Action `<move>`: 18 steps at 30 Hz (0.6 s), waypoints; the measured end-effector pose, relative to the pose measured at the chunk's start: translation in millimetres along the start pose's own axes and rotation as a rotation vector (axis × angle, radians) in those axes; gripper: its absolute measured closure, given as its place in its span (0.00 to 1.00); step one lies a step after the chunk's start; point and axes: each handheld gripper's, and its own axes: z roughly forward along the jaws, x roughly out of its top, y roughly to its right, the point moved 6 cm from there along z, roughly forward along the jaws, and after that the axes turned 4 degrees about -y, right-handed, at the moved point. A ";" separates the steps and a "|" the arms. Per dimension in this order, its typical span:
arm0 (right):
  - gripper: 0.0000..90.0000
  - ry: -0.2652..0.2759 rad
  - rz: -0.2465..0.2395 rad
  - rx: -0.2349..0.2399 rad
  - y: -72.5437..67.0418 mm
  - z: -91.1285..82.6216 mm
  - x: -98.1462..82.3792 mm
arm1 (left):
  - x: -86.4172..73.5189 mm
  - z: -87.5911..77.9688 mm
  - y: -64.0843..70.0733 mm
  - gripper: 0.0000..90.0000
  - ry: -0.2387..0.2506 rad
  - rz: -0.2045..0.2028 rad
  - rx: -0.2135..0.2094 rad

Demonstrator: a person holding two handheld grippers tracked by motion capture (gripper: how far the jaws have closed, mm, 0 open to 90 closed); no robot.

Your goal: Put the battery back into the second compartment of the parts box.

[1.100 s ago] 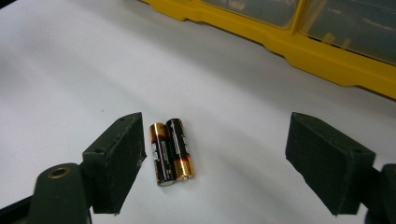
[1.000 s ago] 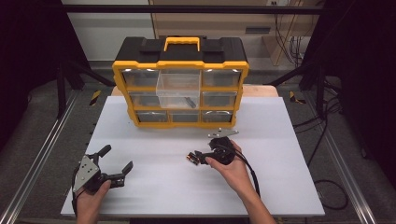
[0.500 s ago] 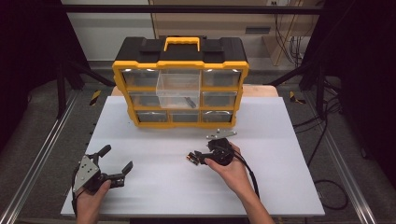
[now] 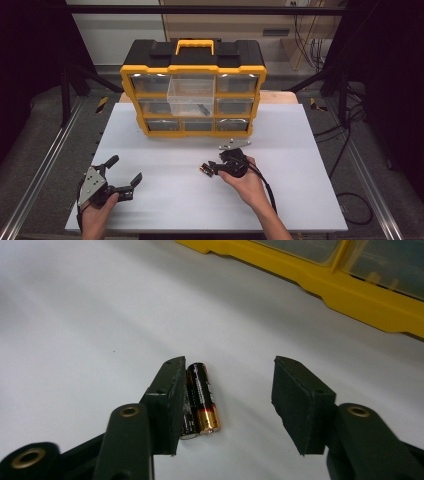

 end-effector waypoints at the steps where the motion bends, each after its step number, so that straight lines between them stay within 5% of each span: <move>1: 0.56 -0.002 0.000 0.000 0.4 0.3 0.1 | 0.1 0.0 0.0 0.01 0.001 -0.001 0.000; 18: 0.69 -0.011 0.007 0.035 -5.3 7.9 -1.2 | 0.2 -1.0 -1.0 0.01 0.002 -0.004 0.003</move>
